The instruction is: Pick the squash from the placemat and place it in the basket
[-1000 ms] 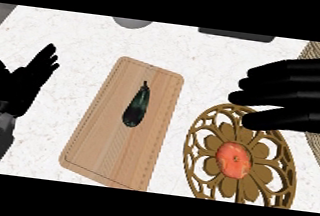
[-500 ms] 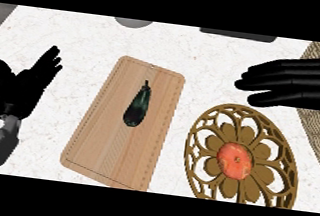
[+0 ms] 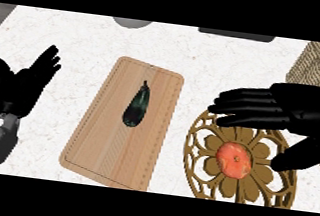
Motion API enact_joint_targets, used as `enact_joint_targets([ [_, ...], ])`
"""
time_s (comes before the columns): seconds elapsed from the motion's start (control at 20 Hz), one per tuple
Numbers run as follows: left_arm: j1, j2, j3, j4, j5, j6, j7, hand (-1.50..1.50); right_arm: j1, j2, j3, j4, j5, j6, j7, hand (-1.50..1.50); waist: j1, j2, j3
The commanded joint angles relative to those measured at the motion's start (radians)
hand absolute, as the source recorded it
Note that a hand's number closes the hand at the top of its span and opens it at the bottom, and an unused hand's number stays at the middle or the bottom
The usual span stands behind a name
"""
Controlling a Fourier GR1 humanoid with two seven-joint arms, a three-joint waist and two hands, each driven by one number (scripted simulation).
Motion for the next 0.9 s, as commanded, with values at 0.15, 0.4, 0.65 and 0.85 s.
enact_joint_targets([
  [0.15, 0.007, -0.031, -0.014, 0.000, -0.025, 0.011, 0.004, 0.00, 0.032, 0.094, 0.142, 0.144, 0.056, 0.025, -0.235, -1.50, -0.007, -0.009, -0.002],
  [0.4, -0.019, -0.008, 0.013, -0.009, -0.021, -0.001, 0.053, 0.00, 0.034, 0.092, 0.235, 0.239, 0.193, -0.082, -0.347, -1.50, -0.017, -0.011, -0.002],
  [0.65, 0.018, -0.013, 0.029, -0.055, -0.021, -0.001, 0.066, 0.00, 0.017, 0.170, 0.338, 0.297, 0.309, -0.173, -0.309, -1.50, -0.016, -0.015, -0.003],
  [0.85, 0.001, -0.046, 0.027, -0.018, -0.053, 0.006, 0.034, 0.00, -0.046, 0.194, 0.354, 0.467, 0.378, -0.222, -0.417, -1.50, -0.020, -0.012, -0.003],
])
